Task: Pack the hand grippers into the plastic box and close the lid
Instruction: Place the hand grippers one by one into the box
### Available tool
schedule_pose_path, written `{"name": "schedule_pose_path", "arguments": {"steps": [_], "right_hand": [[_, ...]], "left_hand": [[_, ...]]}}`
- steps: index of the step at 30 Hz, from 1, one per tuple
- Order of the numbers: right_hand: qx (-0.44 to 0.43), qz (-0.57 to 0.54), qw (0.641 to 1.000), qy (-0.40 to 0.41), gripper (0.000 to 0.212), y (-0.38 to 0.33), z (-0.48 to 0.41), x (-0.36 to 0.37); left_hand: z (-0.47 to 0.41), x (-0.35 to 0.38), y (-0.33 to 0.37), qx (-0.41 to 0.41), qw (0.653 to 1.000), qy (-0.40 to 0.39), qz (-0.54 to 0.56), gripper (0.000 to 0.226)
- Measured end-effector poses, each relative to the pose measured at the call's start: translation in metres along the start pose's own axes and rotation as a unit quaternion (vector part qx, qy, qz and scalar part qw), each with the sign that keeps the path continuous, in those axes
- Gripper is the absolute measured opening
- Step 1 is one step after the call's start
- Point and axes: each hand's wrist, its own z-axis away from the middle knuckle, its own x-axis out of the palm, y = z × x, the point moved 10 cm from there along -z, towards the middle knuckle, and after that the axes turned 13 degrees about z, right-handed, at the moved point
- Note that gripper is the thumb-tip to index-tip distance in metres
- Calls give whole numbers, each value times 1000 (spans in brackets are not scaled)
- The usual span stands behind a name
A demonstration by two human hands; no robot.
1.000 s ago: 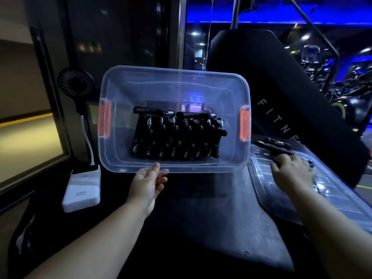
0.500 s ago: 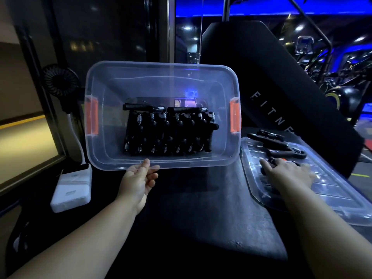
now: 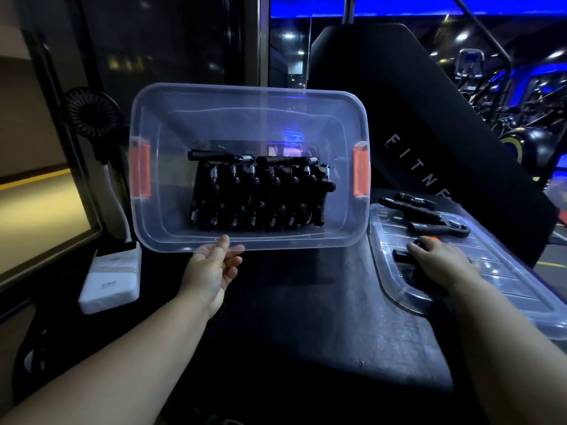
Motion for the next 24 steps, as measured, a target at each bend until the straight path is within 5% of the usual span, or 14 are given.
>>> {"name": "schedule_pose_path", "arguments": {"steps": [13, 24], "right_hand": [[60, 44, 997, 27, 84, 10, 0, -11], [99, -141, 968, 181, 45, 31, 10, -33]], "left_hand": [[-3, -1, -1, 3, 1000, -1, 0, 13], [-3, -4, -3, 0, 1000, -1, -9, 17]]}}
